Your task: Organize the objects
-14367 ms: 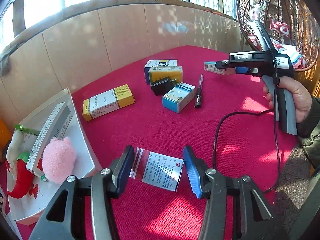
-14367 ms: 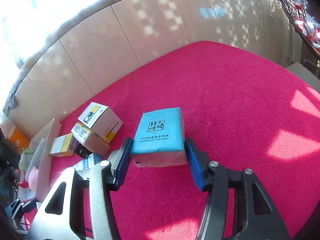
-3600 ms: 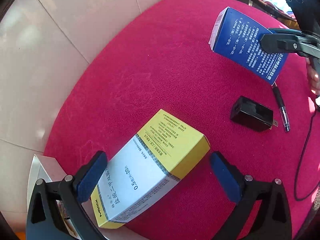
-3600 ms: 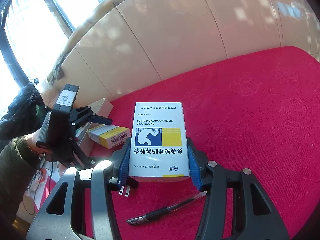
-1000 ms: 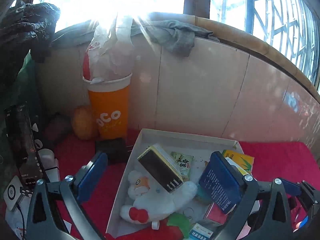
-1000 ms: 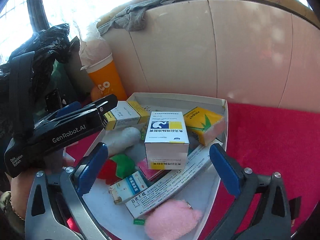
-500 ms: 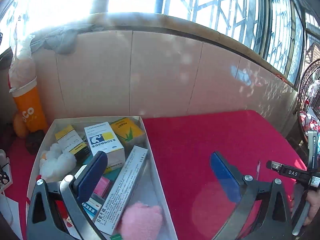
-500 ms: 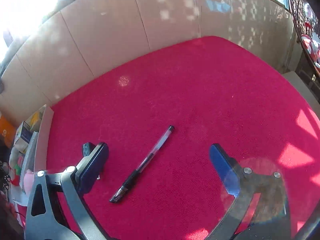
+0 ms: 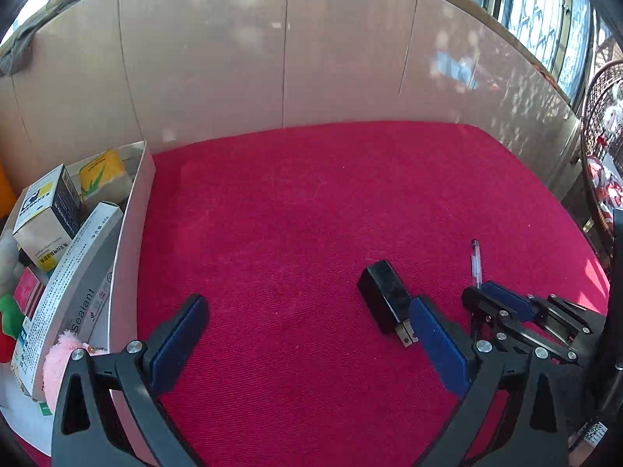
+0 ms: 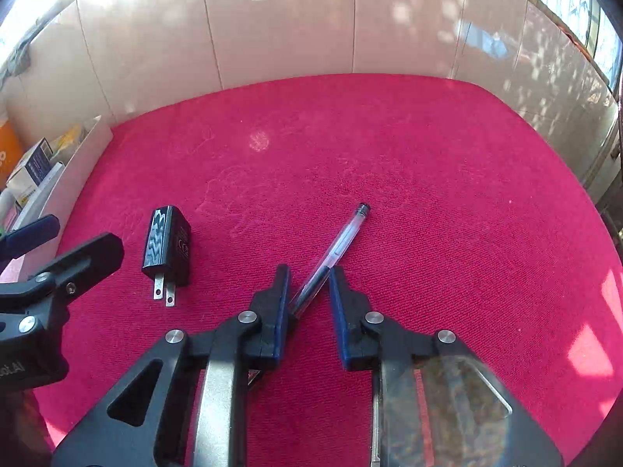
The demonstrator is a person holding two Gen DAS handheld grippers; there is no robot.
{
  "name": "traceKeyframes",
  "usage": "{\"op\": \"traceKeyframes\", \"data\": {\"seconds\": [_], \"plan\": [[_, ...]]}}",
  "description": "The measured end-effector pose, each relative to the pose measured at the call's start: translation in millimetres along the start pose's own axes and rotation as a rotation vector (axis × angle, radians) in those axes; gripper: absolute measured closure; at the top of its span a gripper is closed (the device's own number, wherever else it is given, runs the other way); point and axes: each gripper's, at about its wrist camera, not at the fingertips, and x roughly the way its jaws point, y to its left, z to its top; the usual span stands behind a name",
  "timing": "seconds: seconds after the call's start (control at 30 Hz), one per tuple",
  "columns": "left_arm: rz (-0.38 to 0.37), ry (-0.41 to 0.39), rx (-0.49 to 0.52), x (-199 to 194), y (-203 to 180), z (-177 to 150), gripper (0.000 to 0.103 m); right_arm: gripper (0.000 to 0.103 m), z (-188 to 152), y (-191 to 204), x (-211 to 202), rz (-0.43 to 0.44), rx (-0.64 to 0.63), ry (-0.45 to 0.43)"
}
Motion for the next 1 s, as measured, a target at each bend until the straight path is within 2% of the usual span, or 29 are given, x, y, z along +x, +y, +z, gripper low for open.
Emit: {"op": "traceKeyframes", "data": {"seconds": [0.07,0.13,0.2,0.23,0.27,0.33,0.37,0.53,0.67,0.77,0.87,1.0], "plan": [[-0.002,0.020,0.006,12,-11,1,0.000,0.094,-5,-19,-6,0.035,0.060,-0.011],[0.003,0.051,0.020,26,-22,1,0.000,0.095,-9,-37,-14,0.058,0.115,-0.025],[-0.010,0.058,0.034,38,-30,0,0.011,0.095,-10,-48,-20,0.076,0.145,-0.041],[-0.011,0.065,0.047,42,-32,-1,0.036,0.095,-10,-51,-25,0.082,0.150,-0.051],[0.011,0.032,0.082,40,-35,-3,0.051,0.095,-10,-52,-29,0.088,0.150,-0.065],[-0.034,0.024,0.090,36,-33,-4,0.078,0.095,-9,-53,-39,0.103,0.144,-0.092],[-0.056,0.021,0.088,34,-29,-5,0.083,0.095,-8,-52,-43,0.114,0.144,-0.104],[-0.108,-0.030,0.079,13,-18,-11,0.083,0.095,-1,-45,-60,0.188,0.149,-0.138],[-0.145,-0.150,0.092,-37,-7,-16,0.083,0.095,4,-23,-77,0.247,0.104,-0.156],[-0.148,-0.250,0.083,-81,15,-22,0.083,0.095,9,3,-90,0.315,0.046,-0.168],[-0.095,-0.330,0.022,-119,58,-27,0.083,0.095,14,45,-99,0.401,-0.041,-0.150],[0.061,-0.387,-0.110,-147,136,-28,0.083,0.095,18,123,-100,0.524,-0.182,-0.090]]}}
